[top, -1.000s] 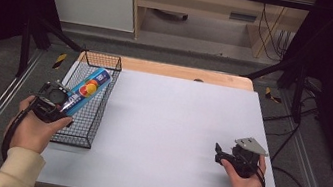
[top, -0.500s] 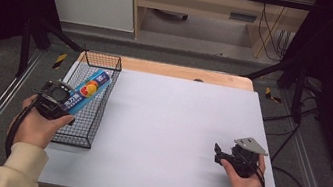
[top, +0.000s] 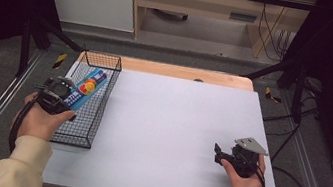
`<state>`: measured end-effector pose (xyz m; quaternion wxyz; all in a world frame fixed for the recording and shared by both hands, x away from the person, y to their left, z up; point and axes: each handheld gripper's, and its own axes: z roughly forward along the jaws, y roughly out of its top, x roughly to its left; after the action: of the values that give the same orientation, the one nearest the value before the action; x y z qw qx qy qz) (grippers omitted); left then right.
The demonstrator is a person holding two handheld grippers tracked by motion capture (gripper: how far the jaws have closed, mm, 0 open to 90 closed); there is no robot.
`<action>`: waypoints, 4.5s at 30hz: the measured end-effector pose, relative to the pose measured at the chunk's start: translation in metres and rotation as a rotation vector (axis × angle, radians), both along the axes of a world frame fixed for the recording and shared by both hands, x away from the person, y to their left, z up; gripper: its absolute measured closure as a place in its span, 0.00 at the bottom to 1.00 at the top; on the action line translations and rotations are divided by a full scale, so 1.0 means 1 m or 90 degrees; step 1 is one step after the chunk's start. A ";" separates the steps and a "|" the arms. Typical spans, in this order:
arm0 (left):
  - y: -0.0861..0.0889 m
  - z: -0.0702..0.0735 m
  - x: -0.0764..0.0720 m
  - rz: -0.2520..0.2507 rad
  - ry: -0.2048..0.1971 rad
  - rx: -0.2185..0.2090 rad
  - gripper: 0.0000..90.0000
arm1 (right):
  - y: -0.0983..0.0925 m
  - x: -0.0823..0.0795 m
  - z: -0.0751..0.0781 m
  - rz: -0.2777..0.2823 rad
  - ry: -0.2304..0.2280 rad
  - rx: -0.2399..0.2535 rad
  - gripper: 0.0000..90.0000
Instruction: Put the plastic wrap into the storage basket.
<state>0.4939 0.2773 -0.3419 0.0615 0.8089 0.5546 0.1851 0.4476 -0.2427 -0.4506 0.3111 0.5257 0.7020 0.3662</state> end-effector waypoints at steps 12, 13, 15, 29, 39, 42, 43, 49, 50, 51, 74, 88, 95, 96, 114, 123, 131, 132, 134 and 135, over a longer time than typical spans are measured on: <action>-0.003 -0.011 0.012 0.000 0.044 0.023 0.35 | 0.002 0.001 -0.001 0.011 0.006 -0.007 0.12; -0.003 -0.012 0.012 0.000 0.046 0.022 0.35 | 0.003 0.001 -0.001 0.010 0.006 -0.005 0.12; -0.004 -0.013 0.013 -0.003 0.050 0.023 0.35 | 0.003 0.001 0.000 0.011 0.004 -0.006 0.12; -0.012 -0.022 0.024 -0.005 0.085 0.051 0.35 | 0.003 0.002 -0.002 0.016 0.013 -0.006 0.12; -0.009 -0.026 0.026 -0.002 0.093 0.030 0.35 | 0.004 0.003 -0.003 0.017 0.019 -0.008 0.12; -0.009 -0.028 0.026 0.002 0.088 0.027 0.35 | 0.004 0.003 -0.003 0.019 0.018 -0.010 0.12; -0.008 -0.029 0.025 0.001 0.090 0.028 0.35 | 0.004 0.003 -0.003 0.020 0.020 -0.009 0.12; -0.008 -0.030 0.024 -0.001 0.079 0.028 0.35 | 0.005 0.003 -0.004 0.022 0.020 -0.009 0.12; -0.009 -0.030 0.023 -0.002 0.075 0.031 0.35 | 0.005 0.003 -0.004 0.024 0.021 -0.009 0.12; -0.009 -0.030 0.023 -0.004 0.074 0.034 0.35 | 0.005 0.003 -0.004 0.025 0.021 -0.010 0.12; -0.045 0.026 -0.009 -0.158 -0.202 -0.081 0.09 | -0.007 0.000 -0.001 0.003 0.006 -0.018 0.06; -0.055 0.035 -0.014 -0.232 -0.255 -0.213 0.08 | -0.013 -0.006 -0.001 -0.027 -0.001 -0.029 0.05; -0.062 0.038 -0.017 -0.255 -0.278 -0.245 0.06 | -0.018 -0.010 -0.002 -0.039 -0.003 -0.028 0.05; -0.062 0.038 -0.017 -0.257 -0.281 -0.248 0.06 | -0.018 -0.011 -0.002 -0.040 -0.004 -0.027 0.05; -0.084 0.031 -0.014 -0.316 -0.305 -0.276 0.06 | -0.021 -0.014 0.000 -0.042 -0.009 -0.021 0.04; -0.106 0.009 -0.011 -0.364 -0.297 -0.266 0.06 | -0.022 -0.015 0.000 -0.042 -0.010 -0.021 0.04; -0.121 -0.006 -0.016 -0.406 -0.305 -0.272 0.06 | -0.022 -0.016 0.000 -0.042 -0.010 -0.022 0.04; -0.122 -0.007 -0.016 -0.412 -0.306 -0.269 0.06 | -0.023 -0.017 0.000 -0.042 -0.010 -0.022 0.04; -0.126 -0.011 -0.018 -0.423 -0.313 -0.271 0.06 | -0.023 -0.017 0.000 -0.043 -0.011 -0.022 0.04; -0.127 -0.013 -0.019 -0.431 -0.310 -0.273 0.06 | -0.023 -0.017 0.000 -0.043 -0.010 -0.022 0.04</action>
<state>0.4746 0.1501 -0.3544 0.4125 0.8463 0.2548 0.2208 0.4311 -0.2657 -0.4502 0.3378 0.5409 0.6875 0.3474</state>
